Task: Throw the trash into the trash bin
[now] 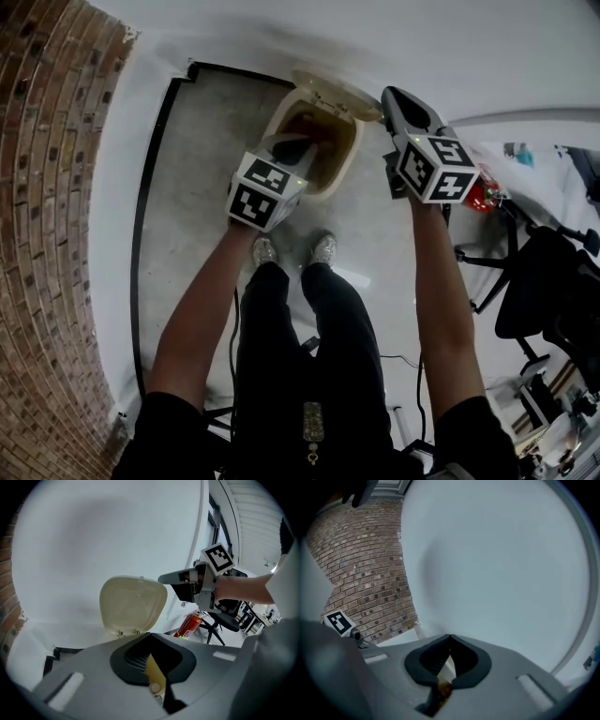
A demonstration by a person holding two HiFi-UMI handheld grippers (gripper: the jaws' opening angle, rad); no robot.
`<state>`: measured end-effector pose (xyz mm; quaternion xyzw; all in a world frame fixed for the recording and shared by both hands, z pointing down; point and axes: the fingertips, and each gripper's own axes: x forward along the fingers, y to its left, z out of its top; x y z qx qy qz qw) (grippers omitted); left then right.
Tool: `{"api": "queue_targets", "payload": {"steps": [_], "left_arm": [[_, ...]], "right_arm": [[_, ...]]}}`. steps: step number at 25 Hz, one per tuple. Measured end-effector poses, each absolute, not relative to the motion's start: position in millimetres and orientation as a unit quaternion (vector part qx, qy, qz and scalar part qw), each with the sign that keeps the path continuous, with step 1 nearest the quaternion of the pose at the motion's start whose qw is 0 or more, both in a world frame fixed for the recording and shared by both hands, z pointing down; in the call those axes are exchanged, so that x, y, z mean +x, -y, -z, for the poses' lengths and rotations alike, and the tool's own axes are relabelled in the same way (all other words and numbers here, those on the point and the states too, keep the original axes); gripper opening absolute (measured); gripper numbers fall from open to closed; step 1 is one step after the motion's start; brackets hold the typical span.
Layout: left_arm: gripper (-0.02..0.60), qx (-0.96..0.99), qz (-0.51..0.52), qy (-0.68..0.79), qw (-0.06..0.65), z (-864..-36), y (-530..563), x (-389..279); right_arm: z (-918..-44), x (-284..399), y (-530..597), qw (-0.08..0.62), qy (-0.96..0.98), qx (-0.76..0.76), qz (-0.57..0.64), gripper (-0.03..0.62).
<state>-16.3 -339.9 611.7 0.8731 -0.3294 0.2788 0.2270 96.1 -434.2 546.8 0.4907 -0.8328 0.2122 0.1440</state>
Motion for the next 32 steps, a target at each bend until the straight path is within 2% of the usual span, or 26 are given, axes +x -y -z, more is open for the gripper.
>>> {"api": "queue_targets", "payload": {"steps": [3, 8, 20, 32], "left_arm": [[0.006, 0.872, -0.279, 0.331, 0.23, -609, 336, -20], [0.006, 0.867, -0.277, 0.341, 0.234, -605, 329, -35], [0.006, 0.834, -0.291, 0.388, 0.262, -625, 305, -109], [0.006, 0.828, -0.339, 0.343, 0.285, -686, 298, -97]], "right_arm": [[-546, 83, 438, 0.152, 0.84, 0.469, -0.225, 0.002], [-563, 61, 415, 0.214, 0.851, 0.412, -0.246, 0.002], [-631, 9, 331, 0.262, 0.842, 0.357, -0.31, 0.002], [-713, -17, 284, 0.315, 0.825, 0.32, -0.343, 0.002]]}}
